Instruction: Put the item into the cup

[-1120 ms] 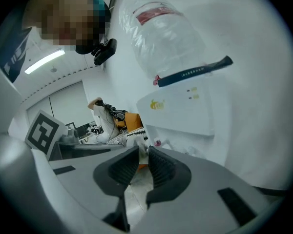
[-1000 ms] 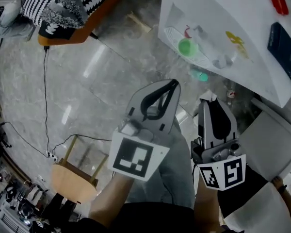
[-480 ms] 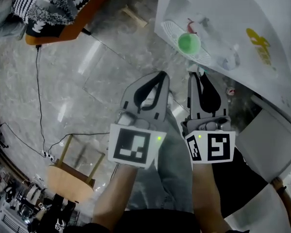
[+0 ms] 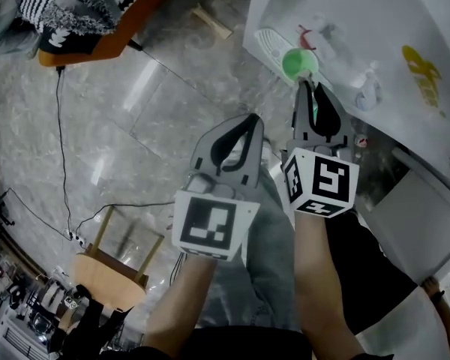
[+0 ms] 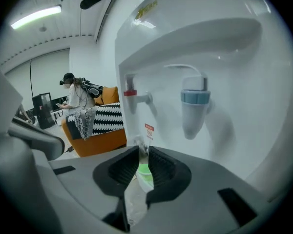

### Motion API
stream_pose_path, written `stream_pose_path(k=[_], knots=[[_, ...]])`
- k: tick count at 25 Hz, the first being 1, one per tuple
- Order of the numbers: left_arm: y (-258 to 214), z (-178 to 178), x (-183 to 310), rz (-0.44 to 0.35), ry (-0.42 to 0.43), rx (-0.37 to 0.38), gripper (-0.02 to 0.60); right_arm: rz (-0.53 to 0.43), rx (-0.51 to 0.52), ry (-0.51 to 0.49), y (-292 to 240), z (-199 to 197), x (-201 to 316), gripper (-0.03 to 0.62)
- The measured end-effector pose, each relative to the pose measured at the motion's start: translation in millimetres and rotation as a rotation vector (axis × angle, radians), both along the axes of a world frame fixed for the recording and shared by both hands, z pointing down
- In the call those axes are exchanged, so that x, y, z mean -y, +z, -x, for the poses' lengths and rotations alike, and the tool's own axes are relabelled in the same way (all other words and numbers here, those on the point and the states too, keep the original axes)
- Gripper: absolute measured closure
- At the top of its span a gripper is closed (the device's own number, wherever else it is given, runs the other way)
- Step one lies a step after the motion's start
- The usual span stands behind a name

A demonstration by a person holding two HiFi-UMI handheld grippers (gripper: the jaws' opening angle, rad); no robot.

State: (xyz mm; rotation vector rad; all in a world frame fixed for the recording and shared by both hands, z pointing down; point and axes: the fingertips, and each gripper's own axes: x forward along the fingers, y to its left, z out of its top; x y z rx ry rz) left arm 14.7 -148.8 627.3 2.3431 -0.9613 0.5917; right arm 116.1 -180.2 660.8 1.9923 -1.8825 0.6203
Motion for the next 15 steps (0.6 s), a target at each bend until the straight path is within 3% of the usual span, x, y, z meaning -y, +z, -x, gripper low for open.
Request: stream_pose_path(k=[6, 15], knots=[[2, 6, 2, 0.023, -0.036, -0.019, 0.568, 0.019, -0.085, -0.024, 11, -5, 15, 0.528], [4, 7, 0, 0.024, -0.006, -0.005, 0.568, 0.040, -0.152, 0.001, 27, -12, 28, 0.526]])
